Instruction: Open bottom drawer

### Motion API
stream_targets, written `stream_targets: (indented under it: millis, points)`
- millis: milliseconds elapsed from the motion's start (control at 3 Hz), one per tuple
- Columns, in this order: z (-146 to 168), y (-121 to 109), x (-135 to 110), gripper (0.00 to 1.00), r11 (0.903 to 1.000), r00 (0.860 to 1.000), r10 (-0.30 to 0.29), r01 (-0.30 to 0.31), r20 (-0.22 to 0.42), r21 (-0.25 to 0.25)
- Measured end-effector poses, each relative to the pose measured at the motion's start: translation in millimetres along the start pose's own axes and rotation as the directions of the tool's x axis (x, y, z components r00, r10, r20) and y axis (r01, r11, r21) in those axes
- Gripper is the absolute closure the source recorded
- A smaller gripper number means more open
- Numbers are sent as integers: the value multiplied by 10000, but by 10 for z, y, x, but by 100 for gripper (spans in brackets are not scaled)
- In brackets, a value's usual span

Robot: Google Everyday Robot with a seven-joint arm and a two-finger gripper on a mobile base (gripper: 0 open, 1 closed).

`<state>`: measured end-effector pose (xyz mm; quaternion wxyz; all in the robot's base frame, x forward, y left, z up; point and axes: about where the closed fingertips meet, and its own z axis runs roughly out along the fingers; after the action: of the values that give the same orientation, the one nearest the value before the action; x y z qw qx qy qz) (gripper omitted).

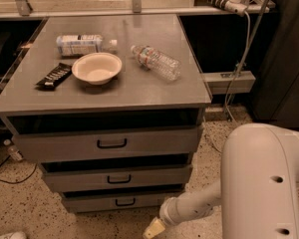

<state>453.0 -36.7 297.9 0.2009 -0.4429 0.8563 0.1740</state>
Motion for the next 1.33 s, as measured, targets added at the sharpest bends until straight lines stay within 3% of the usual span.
stream_targets:
  millis: [333,1000,1333]
  points:
    - [206,-5,-15,0,9999,9986,30,-24,524,-112]
    - [679,-359,-161,0,9967,9796,621,-710,1909,400]
    - [721,-359,-153,0,9962,9794,607,-714,1927,490]
